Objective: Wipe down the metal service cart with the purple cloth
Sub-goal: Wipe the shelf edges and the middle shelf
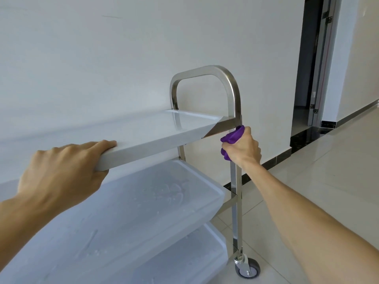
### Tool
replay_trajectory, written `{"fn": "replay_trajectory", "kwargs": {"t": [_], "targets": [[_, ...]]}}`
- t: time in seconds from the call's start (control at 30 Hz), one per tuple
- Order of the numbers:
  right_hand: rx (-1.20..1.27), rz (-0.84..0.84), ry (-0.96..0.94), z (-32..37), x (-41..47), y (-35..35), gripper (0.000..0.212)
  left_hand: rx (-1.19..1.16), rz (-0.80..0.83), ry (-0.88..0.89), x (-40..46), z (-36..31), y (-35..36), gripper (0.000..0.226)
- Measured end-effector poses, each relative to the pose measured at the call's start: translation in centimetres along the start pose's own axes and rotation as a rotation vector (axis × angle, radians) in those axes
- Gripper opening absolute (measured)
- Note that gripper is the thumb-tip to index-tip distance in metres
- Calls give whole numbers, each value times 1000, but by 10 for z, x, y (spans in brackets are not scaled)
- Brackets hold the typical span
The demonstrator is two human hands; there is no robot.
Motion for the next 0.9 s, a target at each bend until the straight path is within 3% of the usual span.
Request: {"fn": "replay_trajectory", "kwargs": {"t": [0.07, 0.17, 0.33, 0.43, 0.53, 0.63, 0.73, 0.9], "targets": [[9, -35, -13, -1, 3, 6, 73, 101, -25, 27, 4, -20, -13, 33], [36, -85, -39, -3, 4, 12, 71, 199, 42, 20, 19, -56, -22, 46], [96, -124, -90, -17, -4, 23, 70, -22, 119, 102, 62, -129, -5, 54], [146, -64, -35, -51, -21, 39, 58, 26, 20, 109, 72, -163, 8, 50], [161, 42, 64, -94, -50, 63, 52, 89, -167, 95, 66, -161, 17, 36], [194, 104, 145, -105, -58, 68, 51, 99, -228, 116, 64, -157, 20, 32], [185, 159, 134, -89, -46, 55, 49, 81, -227, 137, 65, -158, 19, 31], [427, -68, -3, 2, 2, 8, 57, 62, -231, 132, 62, -157, 19, 26]]}}
Point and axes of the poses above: each hand's wrist, its own x-axis towards the middle knuckle, its own y-axis out of the palm, z = x × y, the point moved 2 cm from there along x, towards the middle knuckle, and after that the axes turned 5 degrees about -x, right-handed, at the moved point
